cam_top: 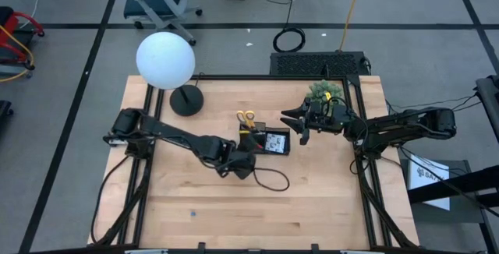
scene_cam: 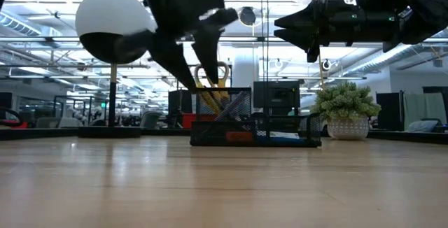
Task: Pick and place office supplies into organizer
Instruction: Put the blue binder clip into the bottom left compartment of the black desk organizer
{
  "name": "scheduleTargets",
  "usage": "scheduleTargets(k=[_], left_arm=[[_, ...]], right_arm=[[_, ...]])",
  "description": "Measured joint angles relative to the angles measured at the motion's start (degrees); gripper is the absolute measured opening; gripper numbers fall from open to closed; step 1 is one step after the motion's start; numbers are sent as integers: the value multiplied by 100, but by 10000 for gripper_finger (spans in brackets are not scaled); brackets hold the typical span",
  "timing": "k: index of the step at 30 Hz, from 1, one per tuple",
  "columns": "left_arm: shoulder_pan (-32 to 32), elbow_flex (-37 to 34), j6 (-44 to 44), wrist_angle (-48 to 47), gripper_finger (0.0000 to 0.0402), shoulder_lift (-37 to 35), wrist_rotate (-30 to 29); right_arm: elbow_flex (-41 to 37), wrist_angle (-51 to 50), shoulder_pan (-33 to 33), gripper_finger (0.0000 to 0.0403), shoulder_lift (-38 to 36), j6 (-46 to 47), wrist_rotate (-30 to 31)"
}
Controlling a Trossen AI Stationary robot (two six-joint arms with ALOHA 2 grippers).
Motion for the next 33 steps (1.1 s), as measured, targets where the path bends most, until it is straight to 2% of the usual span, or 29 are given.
scheduleTargets(k=[6,13,17,22,33], left_arm=[[-383,9,-401,-447,189,-153,477],[-935,4,-1089,-1255,188,-162,529],[-1276,4,-1366,-1347,187,-162,685],[-1706,4,-1346,-1461,178,-162,1186],[-2498,4,-948,-1808,154,-162,1491]], right_arm=[[2,-39,0,130,2,0,2],[2,-38,0,130,0,0,2],[2,-39,0,130,0,0,2],[2,-41,0,130,0,0,0],[2,-39,0,130,0,0,0]])
